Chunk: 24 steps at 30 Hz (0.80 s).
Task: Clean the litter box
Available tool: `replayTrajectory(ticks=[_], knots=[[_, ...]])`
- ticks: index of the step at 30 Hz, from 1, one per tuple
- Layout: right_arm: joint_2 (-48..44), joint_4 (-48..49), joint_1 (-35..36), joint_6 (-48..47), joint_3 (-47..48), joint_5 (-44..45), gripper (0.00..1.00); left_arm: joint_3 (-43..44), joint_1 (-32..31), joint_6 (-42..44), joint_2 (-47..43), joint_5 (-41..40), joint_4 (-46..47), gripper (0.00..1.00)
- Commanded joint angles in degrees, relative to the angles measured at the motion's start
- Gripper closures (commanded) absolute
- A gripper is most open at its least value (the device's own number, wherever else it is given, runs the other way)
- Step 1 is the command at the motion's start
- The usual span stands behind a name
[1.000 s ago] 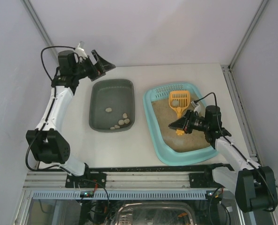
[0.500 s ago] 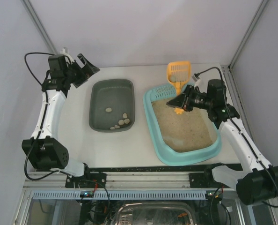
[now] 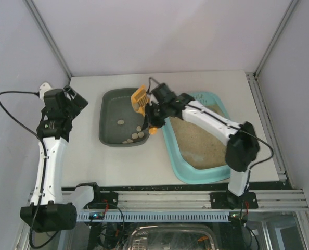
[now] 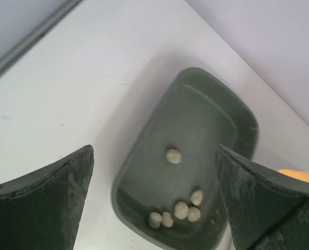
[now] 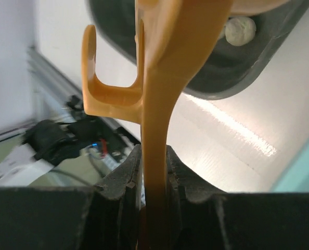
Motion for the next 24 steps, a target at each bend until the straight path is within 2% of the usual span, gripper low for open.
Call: replayTrajectory(ticks=[1, 7, 14, 19, 24], knots=[[9.42, -12.53, 7.04, -5.83, 10.08, 14.36, 1.0, -4.23, 1.61, -4.03, -3.44, -12.89, 0.94, 0.0], [21.23, -21.93, 13.34, -8.58, 24.01, 31.62, 1.0, -3.9, 4.66, -7.21, -3.15, -16.01, -2.73, 0.01], [31.67, -30.19, 21.07, -14.11, 38.22, 57.03, 1.0, -3.44, 6.17, -8.12, -1.52, -14.71, -4.21, 0.01], [36.0, -32.73, 23.18, -15.98, 42.32, 67.84, 1.0, -3.36, 6.76, -8.02, -1.02, -13.51, -4.2, 0.01], [36.45, -32.85, 23.43, -16.98, 42.0, 71.46, 1.0, -3.64, 6.89, -7.52, -0.84, -12.58, -3.63, 0.01]])
